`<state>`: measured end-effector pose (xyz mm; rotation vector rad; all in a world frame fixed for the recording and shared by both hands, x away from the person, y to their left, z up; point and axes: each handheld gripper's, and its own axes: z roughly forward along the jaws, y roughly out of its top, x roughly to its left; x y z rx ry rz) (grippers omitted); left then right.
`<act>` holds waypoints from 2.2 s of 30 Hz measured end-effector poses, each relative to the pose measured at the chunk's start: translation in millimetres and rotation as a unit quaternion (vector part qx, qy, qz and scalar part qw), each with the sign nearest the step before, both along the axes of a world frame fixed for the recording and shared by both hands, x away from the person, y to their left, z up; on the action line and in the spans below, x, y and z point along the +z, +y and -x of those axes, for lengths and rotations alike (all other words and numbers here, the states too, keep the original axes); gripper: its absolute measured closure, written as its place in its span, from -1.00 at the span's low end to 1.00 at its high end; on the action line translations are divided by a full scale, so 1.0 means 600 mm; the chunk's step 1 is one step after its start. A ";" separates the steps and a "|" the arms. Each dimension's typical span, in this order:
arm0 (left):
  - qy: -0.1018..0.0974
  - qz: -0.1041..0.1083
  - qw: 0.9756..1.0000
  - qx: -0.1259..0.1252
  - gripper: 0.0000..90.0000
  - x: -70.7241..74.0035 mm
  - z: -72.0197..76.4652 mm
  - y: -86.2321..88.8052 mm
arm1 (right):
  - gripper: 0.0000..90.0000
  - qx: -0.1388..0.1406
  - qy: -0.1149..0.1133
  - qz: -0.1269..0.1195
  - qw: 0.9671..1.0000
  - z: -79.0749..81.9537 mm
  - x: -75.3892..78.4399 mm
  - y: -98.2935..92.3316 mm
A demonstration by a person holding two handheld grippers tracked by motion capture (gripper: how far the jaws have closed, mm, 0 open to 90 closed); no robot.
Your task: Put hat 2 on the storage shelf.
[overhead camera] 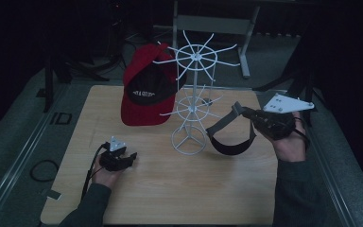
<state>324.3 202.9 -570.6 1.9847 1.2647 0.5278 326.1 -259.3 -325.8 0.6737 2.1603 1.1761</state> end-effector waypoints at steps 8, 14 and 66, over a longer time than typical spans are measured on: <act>0.001 -0.004 1.000 -0.002 0.01 -0.002 -0.001 -0.001 | 0.98 0.004 -0.013 -0.006 1.000 0.007 0.020 -0.001; 0.002 -0.001 1.000 0.000 0.00 -0.002 -0.002 0.000 | 0.98 0.012 -0.019 -0.015 1.000 0.011 0.032 -0.001; -0.001 -0.009 1.000 0.001 -0.03 -0.003 -0.001 -0.004 | 0.98 0.022 -0.068 -0.022 0.997 0.004 0.123 0.019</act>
